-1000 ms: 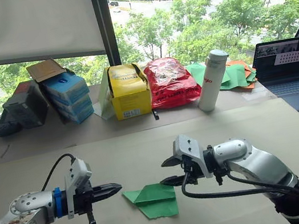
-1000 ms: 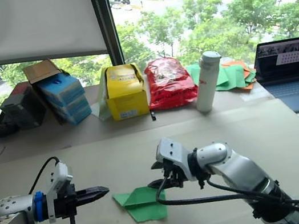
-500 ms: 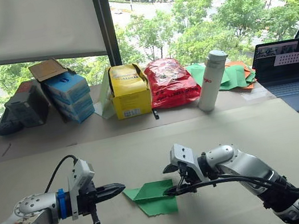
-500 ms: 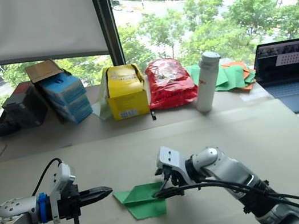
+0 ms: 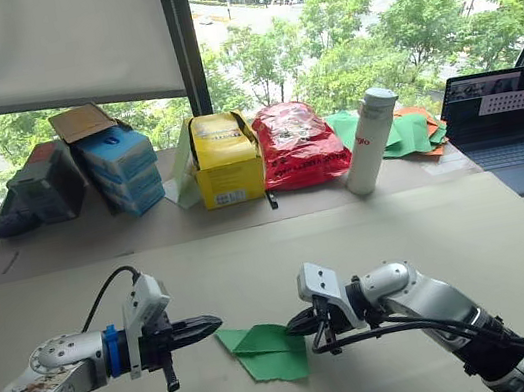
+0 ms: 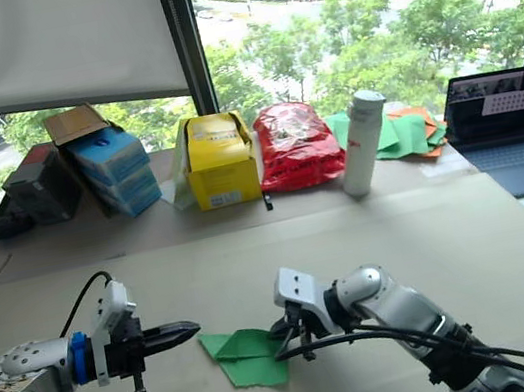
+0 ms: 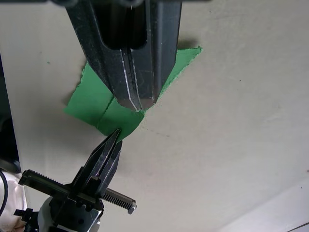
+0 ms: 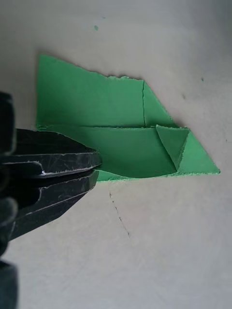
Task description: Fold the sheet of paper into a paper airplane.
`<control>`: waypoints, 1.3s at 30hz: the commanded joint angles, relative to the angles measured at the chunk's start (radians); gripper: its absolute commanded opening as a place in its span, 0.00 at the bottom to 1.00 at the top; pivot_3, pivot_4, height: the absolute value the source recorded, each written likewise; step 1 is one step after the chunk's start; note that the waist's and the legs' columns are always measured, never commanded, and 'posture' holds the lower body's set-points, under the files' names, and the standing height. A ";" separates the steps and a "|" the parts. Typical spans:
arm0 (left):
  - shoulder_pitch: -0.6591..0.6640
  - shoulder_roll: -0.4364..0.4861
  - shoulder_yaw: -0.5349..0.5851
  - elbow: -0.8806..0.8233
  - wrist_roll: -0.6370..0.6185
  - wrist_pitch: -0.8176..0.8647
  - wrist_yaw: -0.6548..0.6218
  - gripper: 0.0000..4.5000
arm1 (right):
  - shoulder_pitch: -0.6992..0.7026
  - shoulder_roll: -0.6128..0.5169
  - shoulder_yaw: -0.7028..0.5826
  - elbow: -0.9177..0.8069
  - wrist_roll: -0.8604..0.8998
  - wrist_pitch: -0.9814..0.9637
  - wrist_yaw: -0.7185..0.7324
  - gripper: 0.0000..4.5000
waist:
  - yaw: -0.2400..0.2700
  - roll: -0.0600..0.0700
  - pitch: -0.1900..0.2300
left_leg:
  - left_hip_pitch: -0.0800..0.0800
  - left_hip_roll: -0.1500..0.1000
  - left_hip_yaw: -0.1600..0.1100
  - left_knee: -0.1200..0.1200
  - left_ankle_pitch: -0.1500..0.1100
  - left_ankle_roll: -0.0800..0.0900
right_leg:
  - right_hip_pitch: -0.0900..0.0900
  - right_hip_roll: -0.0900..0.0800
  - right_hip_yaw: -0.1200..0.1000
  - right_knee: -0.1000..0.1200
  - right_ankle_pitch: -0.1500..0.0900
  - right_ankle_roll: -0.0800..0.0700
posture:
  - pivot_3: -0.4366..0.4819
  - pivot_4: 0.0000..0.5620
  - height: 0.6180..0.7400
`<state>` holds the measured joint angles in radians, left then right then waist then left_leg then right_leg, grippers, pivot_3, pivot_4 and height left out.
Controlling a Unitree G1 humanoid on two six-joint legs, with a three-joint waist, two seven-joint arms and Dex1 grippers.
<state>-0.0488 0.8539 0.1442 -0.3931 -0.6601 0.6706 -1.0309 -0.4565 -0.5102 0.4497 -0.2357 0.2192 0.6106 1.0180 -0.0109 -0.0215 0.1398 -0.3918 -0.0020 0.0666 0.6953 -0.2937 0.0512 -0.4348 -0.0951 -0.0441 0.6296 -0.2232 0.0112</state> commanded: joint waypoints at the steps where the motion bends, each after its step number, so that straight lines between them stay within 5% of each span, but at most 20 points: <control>1: -0.054 -0.024 0.013 0.024 -0.004 -0.018 0.022 0.00 | -0.032 0.028 -0.104 -0.059 0.023 -0.083 -0.046 0.01 | 0.001 0.000 0.000 | 0.000 0.000 0.000 0.000 0.000 0.000 | 0.000 0.001 0.000 0.000 0.000 0.000 | 0.48 0.27 1.00; 7: -0.163 -0.097 0.068 0.105 -0.057 0.012 0.095 0.00 | -0.071 0.009 -0.162 -0.049 -0.100 -0.256 -0.153 0.01 | 0.005 -0.001 0.000 | 0.000 -0.001 0.000 0.002 0.001 -0.001 | 0.001 0.002 -0.002 0.001 0.001 0.001 | 0.48 0.27 1.00; 12: -0.230 -0.157 0.141 0.126 -0.186 0.095 0.157 0.00 | -0.001 -0.051 -0.091 -0.100 -0.311 -0.542 -0.224 0.01 | 0.007 -0.001 -0.001 | 0.000 -0.001 0.001 0.002 0.001 -0.002 | 0.001 0.003 -0.002 0.000 0.001 0.001 | 0.48 0.27 1.00; 19: -0.230 -0.152 0.126 0.131 -0.187 0.110 0.162 0.00 | 0.033 -0.087 0.013 -0.041 -0.592 -0.803 -0.315 0.01 | -0.003 -0.002 0.000 | 0.003 -0.001 0.004 0.003 0.002 -0.003 | 0.002 0.004 -0.001 0.001 0.001 0.001 | 0.48 0.27 1.00; 31: -0.221 -0.145 0.094 0.130 -0.170 0.111 0.138 0.00 | 0.102 -0.083 0.062 -0.064 -0.580 -0.765 -0.165 0.01 | -0.001 -0.002 0.000 | 0.009 0.000 0.002 0.003 0.002 -0.003 | 0.010 0.004 0.001 0.000 0.000 0.001 | 0.48 0.27 1.00; 37: -0.217 -0.139 0.079 0.133 -0.156 0.100 0.125 0.00 | 0.113 -0.067 0.021 -0.125 -0.461 -0.665 -0.076 0.49 | 0.000 -0.002 0.000 | 0.009 0.000 0.002 0.003 0.002 -0.003 | 0.010 0.004 0.003 0.000 0.000 0.001 | 0.48 0.27 1.00; 39: -0.213 -0.141 0.071 0.132 -0.150 0.095 0.121 0.00 | 0.104 -0.067 -0.014 -0.166 -0.373 -0.591 -0.031 0.55 | 0.000 -0.002 0.000 | 0.009 0.000 0.001 0.003 0.002 -0.003 | 0.010 0.004 0.003 0.000 0.000 0.001 | 0.48 0.27 1.00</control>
<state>-0.2610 0.7033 0.2157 -0.2460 -0.8179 0.7841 -0.8979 -0.3391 -0.5767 0.4875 -0.3351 -0.2357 -0.0304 0.9561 -0.0108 -0.0233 0.1396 -0.3830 -0.0020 0.0677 0.6984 -0.2918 0.0482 -0.4250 -0.0913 -0.0416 0.6297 -0.2228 0.0124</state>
